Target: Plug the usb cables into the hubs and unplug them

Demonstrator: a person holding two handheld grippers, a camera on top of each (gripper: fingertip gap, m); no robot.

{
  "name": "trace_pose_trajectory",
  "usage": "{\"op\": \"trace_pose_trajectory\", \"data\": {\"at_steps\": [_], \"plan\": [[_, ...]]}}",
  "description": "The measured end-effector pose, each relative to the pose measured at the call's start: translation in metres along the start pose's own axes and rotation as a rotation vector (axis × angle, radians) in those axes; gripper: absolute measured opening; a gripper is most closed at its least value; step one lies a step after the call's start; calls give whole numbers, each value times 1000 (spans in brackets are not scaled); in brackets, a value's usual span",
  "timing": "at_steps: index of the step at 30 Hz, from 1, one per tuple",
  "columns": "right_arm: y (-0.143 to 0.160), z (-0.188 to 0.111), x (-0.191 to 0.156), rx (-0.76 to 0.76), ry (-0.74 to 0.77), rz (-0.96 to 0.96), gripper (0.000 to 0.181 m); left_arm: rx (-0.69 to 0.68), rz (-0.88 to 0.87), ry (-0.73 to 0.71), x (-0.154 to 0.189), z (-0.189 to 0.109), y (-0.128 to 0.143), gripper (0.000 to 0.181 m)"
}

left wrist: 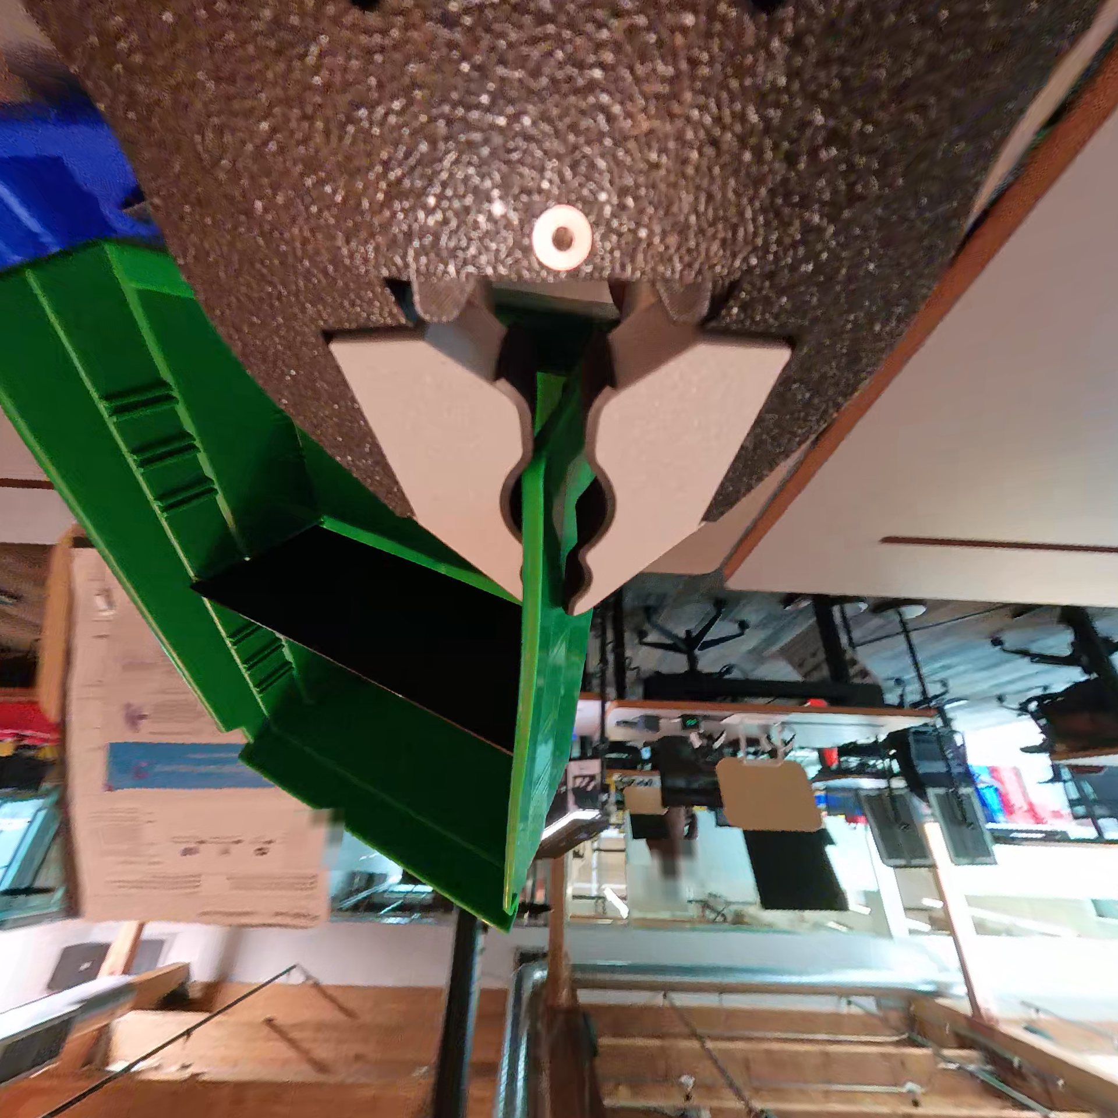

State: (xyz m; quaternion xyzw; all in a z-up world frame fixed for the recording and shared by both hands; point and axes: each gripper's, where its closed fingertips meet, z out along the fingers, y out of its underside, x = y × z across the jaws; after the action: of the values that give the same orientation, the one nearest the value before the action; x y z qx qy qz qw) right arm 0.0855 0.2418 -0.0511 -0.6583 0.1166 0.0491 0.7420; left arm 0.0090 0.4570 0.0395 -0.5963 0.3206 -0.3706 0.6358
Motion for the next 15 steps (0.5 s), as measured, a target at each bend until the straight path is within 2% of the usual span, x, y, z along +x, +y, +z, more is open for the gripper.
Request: {"op": "trace_pose_trajectory", "data": {"at_steps": [3, 5, 7, 9, 12, 13, 15], "plan": [[-24, -31, 33, 74, 120, 16, 112, 56, -35, 71, 58, 13, -3, 2], [-39, -52, 54, 148, 217, -32, 107, 75, -65, 121, 99, 22, -1, 2], [-48, -69, 71, 193, 300, -85, 112, 81, -81, 175, 140, 29, 3, 2], [-53, -82, 87, 215, 348, -122, 93, 87, -83, 227, 183, 33, 9, 2], [-66, -115, 130, 272, 511, -141, 69, 100, -91, 292, 245, 32, 24, 2], [-70, -128, 143, 287, 550, -162, 41, 105, -93, 310, 264, 31, 29, 2], [-75, -159, 174, 302, 673, -173, 25, 126, -92, 319, 298, 27, 38, 6]]}}
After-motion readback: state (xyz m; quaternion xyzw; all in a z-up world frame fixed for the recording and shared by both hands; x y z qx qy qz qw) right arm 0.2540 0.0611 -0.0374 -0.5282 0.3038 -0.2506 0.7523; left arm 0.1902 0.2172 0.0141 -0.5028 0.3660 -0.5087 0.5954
